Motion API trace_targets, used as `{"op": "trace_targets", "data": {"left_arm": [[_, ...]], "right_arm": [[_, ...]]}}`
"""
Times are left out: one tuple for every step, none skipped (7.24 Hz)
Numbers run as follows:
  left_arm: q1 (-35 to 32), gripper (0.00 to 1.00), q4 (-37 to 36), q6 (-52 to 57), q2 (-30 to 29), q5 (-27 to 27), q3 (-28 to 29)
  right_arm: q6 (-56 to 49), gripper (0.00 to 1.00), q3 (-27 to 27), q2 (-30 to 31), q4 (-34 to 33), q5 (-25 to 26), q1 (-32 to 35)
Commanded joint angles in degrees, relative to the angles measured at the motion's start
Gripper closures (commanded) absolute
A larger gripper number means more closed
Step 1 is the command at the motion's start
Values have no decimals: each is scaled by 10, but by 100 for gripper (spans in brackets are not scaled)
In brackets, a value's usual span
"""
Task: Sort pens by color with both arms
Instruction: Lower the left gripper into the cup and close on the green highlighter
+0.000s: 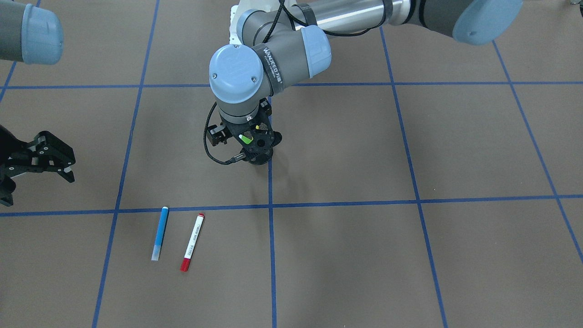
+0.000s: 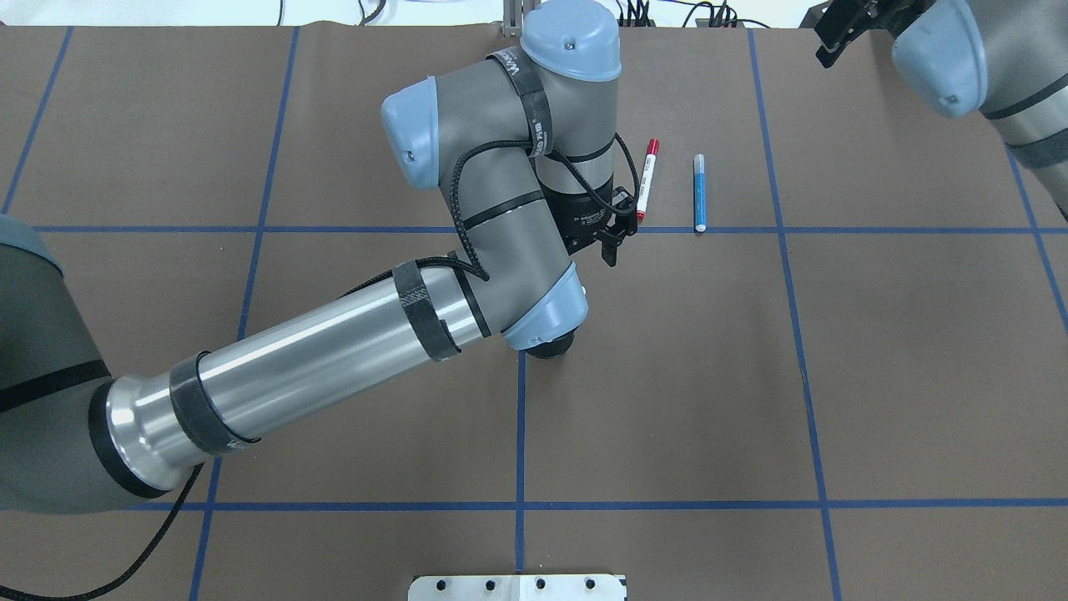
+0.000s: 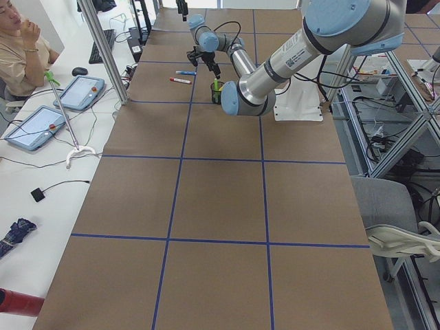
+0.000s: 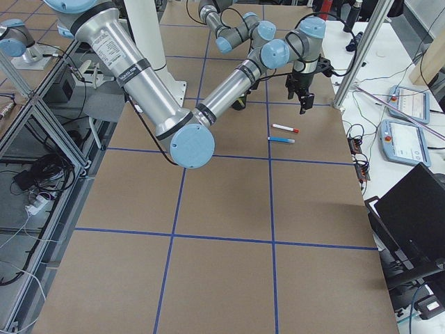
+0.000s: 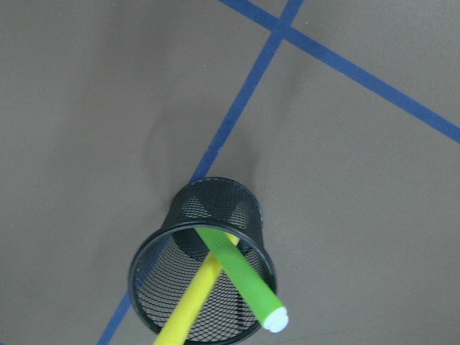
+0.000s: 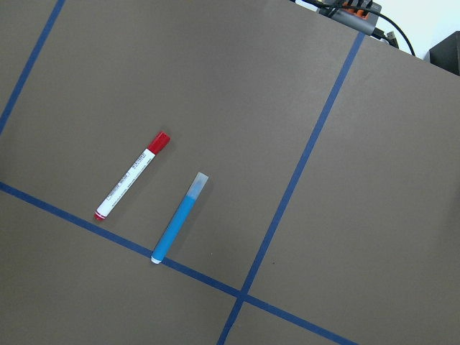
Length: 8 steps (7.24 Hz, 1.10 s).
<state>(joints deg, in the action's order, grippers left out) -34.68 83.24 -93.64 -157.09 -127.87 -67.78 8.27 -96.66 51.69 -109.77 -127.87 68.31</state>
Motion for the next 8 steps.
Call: {"op": "trace_targets", "data": {"left_arm": [[22,6,5,9,-4,43,15],[24,26,5,11,-5,42,15],[24,42,5,13,-4,42,15],[24,43,5,13,-4,43,15],[23,45,5,13,-5,43,15],[23,46,5,22,-4,43,15],[23,46,4,25,-4,43,15],[23,51,4,25,-4,43,15]], "right_arm": [[0,0,-2,2,0,3,1],[0,0,-2,3,0,3,1],[0,0,-2,3,0,3,2],[0,0,-2,3,0,4,2],[0,0,-2,3,0,4,2],[0,0,-2,4,0,4,2],[0,0,-3,4,0,4,2],[0,0,-3,3,0,4,2]]}}
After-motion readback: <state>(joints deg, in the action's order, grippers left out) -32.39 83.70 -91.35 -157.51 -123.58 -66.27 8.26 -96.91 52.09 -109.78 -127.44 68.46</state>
